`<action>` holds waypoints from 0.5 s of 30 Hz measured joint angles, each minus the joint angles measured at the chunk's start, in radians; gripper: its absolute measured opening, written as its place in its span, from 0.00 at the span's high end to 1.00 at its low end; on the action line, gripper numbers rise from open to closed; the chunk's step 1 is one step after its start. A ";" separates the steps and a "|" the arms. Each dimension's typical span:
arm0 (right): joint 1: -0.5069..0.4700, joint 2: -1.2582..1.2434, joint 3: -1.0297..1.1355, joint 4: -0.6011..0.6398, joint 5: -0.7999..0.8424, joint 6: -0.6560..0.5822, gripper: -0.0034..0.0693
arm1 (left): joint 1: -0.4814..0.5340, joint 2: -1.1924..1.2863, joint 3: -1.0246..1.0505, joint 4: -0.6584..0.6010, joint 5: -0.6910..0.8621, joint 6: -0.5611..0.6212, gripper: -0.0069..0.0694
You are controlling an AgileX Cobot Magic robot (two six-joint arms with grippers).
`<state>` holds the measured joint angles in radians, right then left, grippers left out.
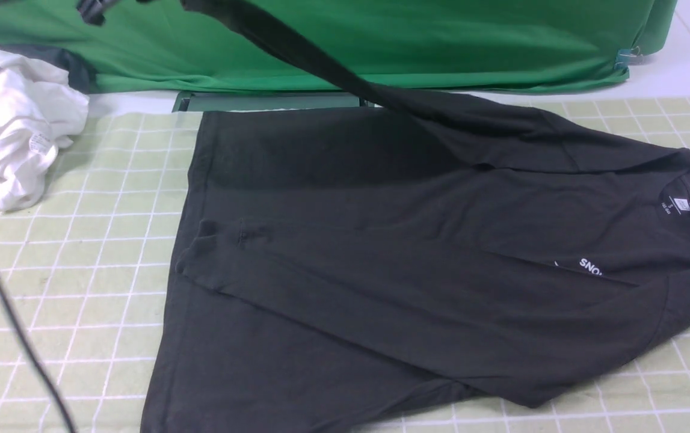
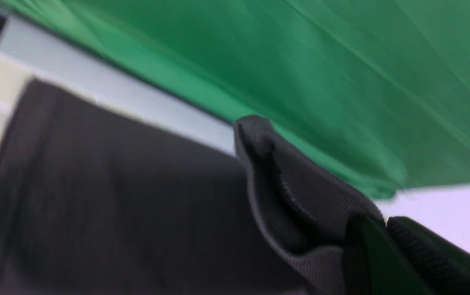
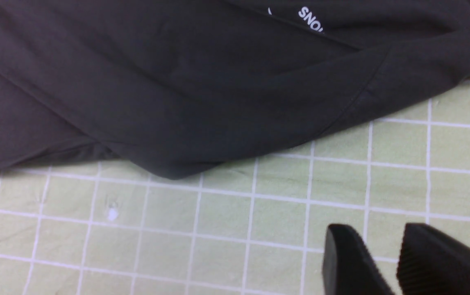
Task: Fold a long-sleeved shirt over a green coffee tablecloth.
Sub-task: 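Fold the left side of the dark shirt inward over its body with the left gripper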
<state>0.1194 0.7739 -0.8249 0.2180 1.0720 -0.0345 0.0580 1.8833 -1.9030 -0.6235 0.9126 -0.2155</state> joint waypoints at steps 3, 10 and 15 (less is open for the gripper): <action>0.000 0.000 0.000 0.000 0.000 0.000 0.68 | 0.000 -0.087 0.074 0.065 0.044 -0.011 0.88; 0.000 0.000 0.000 0.000 0.000 0.000 0.68 | -0.039 -0.266 0.441 0.137 0.069 0.017 0.88; 0.000 0.000 0.000 0.000 -0.003 0.000 0.68 | -0.069 -0.290 0.799 0.145 -0.097 0.039 0.88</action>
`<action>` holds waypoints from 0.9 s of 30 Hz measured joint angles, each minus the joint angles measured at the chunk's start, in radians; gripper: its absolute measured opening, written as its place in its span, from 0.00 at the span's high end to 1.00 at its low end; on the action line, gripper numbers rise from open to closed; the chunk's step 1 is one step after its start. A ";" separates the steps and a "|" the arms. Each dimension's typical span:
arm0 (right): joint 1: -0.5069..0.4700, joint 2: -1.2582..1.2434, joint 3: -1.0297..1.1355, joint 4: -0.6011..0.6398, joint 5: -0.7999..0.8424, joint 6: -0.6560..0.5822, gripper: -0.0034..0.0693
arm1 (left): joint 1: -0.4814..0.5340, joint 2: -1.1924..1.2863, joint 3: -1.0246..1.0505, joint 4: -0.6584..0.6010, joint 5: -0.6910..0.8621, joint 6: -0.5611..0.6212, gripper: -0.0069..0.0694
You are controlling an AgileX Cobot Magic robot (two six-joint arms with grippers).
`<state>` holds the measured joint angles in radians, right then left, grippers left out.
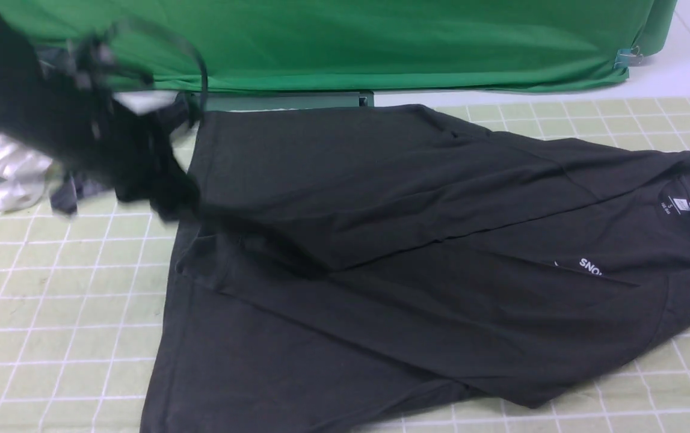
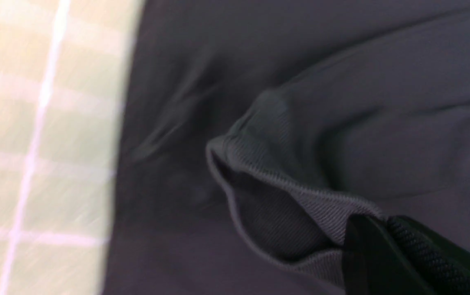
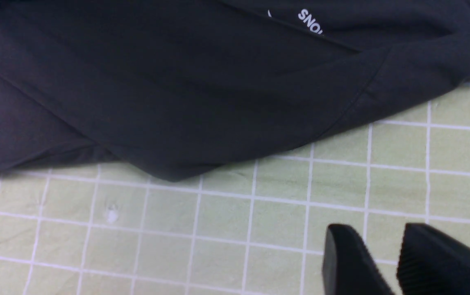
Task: Fold a long-sleeved shirt over a green coffee tablecloth.
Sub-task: 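Fold the left side of the dark shirt inward over its body with the left gripper, then grasp the near edge of the shirt at its hem and shoulder corners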
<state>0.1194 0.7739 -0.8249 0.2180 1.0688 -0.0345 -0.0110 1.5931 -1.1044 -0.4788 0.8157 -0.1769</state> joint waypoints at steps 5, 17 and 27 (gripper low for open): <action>0.000 0.000 0.000 0.000 -0.004 0.000 0.68 | 0.000 0.000 0.158 -0.001 -0.119 0.026 0.88; 0.000 0.000 0.000 0.000 -0.025 0.000 0.68 | 0.000 -0.001 0.213 0.071 -0.222 0.080 0.81; 0.000 0.000 0.000 0.000 -0.003 0.000 0.67 | 0.000 -0.001 -0.014 0.188 -0.079 0.079 0.41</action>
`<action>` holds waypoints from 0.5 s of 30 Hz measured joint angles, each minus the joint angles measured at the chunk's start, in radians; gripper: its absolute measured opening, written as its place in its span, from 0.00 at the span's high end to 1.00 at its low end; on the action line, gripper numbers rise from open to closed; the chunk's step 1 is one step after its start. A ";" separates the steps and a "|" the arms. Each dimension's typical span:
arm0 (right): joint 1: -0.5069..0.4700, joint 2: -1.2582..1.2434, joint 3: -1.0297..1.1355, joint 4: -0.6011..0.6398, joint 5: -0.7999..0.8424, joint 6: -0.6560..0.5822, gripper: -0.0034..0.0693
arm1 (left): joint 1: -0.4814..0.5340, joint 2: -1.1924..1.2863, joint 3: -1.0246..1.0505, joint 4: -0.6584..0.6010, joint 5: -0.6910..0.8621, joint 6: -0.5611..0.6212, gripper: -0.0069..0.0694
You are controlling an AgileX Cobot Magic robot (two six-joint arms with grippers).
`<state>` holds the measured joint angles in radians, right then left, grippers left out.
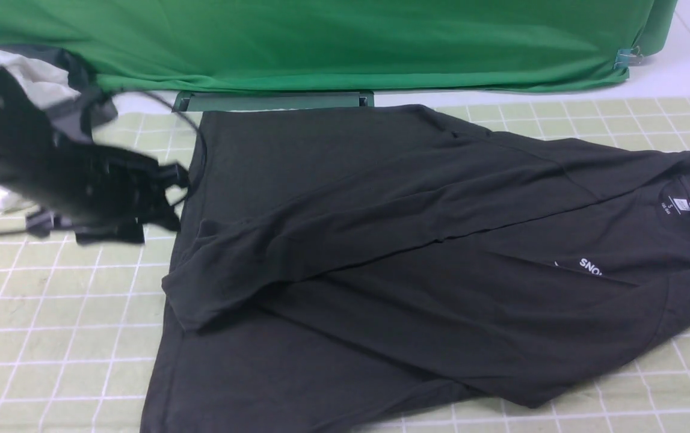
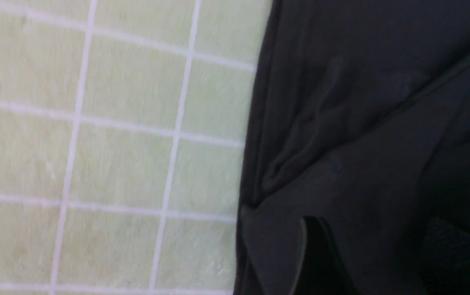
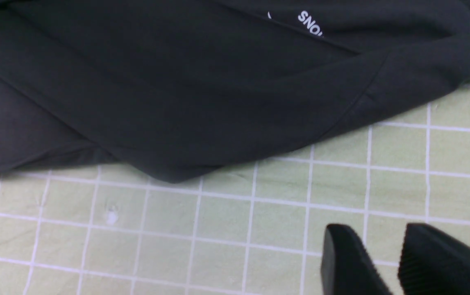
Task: Fold a long-sleeved shirt over a green coffee tablecloth.
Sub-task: 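Grasp the near edge of the shirt at its hem and shoulder corners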
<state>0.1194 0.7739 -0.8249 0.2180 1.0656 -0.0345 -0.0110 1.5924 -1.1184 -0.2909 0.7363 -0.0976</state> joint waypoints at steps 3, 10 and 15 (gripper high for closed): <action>0.000 0.000 0.000 0.000 0.000 0.000 0.67 | 0.000 -0.002 -0.075 -0.004 0.020 0.000 0.34; 0.000 0.000 0.000 0.000 0.004 -0.004 0.67 | 0.000 0.027 -0.074 0.007 0.194 0.013 0.35; 0.000 0.000 0.000 0.000 0.011 -0.040 0.67 | 0.000 0.027 -0.065 0.184 0.369 -0.045 0.43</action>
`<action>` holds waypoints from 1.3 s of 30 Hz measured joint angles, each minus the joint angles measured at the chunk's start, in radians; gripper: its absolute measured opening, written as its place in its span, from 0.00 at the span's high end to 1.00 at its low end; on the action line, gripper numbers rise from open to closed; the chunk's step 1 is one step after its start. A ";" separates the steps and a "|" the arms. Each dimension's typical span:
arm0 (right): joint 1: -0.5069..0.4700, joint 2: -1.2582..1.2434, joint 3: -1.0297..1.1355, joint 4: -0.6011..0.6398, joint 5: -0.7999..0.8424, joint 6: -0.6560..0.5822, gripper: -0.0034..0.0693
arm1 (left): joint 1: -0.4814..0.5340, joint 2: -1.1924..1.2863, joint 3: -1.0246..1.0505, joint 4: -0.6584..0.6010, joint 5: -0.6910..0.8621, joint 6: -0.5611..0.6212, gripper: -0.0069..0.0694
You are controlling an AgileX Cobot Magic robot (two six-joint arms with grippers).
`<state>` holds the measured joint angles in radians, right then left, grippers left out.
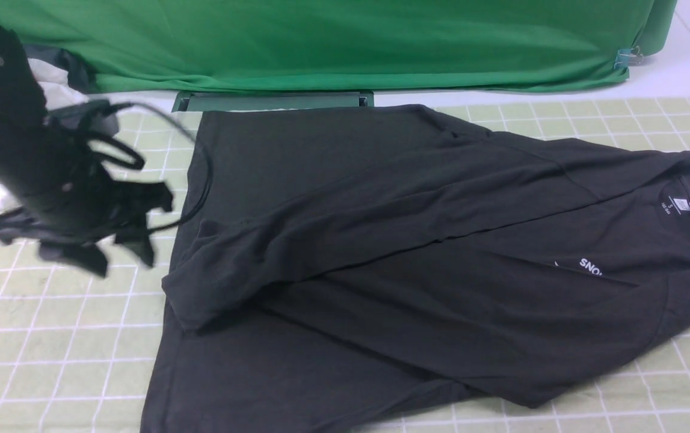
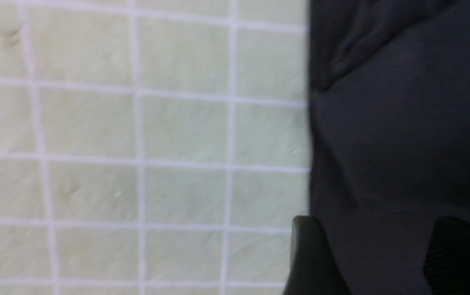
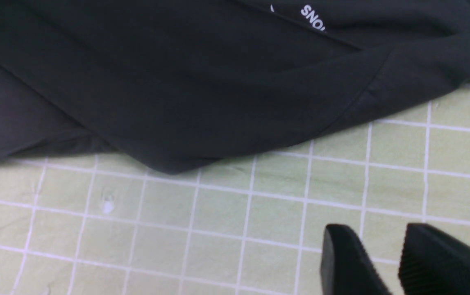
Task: Fold a long-sleeved shirt over a green coffee tablecloth.
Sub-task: 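Grasp the near edge of the shirt at its hem and shoulder corners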
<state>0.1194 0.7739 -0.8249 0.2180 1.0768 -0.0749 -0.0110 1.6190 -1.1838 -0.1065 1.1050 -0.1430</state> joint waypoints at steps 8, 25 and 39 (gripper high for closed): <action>0.000 0.000 0.000 0.000 0.000 -0.011 0.66 | -0.046 -0.095 0.160 -0.013 0.058 -0.013 0.47; 0.000 0.000 0.000 0.000 -0.037 -0.012 0.65 | -0.159 -0.113 0.535 -0.171 -0.223 -0.042 0.47; 0.000 0.000 0.016 0.051 0.046 -0.109 0.63 | -0.160 -0.113 0.551 -0.159 -0.348 -0.033 0.73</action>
<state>0.1194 0.7739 -0.8091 0.2693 1.1232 -0.1840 -0.1705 1.5059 -0.6328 -0.2650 0.7573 -0.1756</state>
